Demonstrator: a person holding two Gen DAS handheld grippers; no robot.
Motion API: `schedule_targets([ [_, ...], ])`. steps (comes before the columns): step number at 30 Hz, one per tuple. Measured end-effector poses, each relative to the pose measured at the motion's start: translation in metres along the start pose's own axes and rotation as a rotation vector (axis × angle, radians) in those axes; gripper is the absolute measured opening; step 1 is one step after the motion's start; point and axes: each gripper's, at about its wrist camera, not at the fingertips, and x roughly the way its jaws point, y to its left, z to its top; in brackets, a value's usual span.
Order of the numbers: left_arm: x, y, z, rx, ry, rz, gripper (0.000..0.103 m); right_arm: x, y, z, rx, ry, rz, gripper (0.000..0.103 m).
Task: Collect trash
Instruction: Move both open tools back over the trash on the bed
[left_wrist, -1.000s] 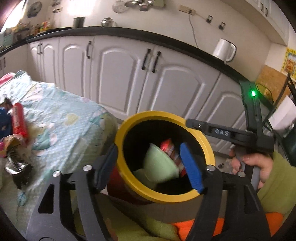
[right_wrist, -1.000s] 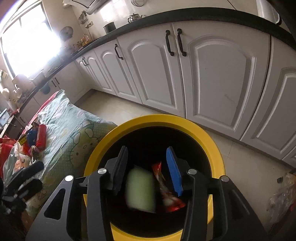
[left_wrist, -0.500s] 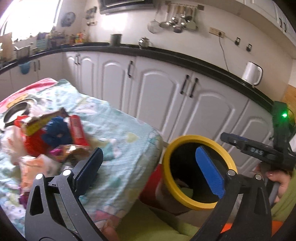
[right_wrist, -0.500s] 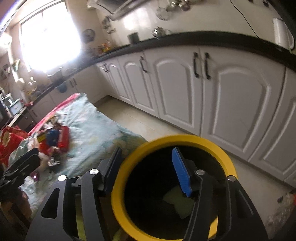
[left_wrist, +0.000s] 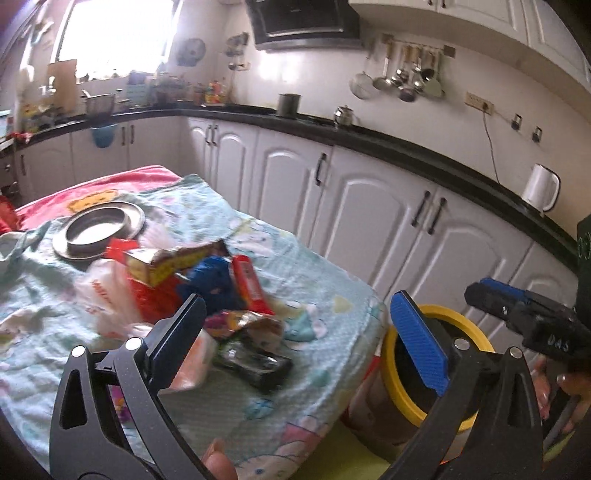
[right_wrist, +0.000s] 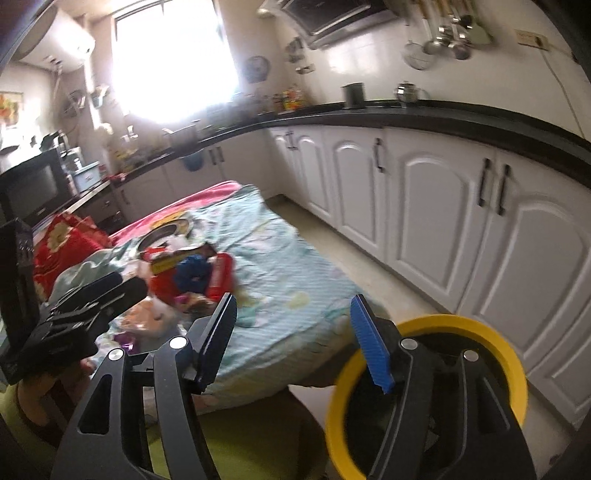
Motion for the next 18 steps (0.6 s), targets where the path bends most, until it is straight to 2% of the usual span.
schedule_targets([
  [10, -0.013, 0.046, 0.009, -0.077, -0.042, 0.087, 0.092, 0.034, 0.069, 0.0, -0.136, 0.05, 0.111, 0.062],
  [18, -0.016, 0.09, 0.009, -0.171, -0.043, 0.153, 0.092, 0.07, 0.1, -0.012, -0.212, 0.133, 0.148, 0.062],
])
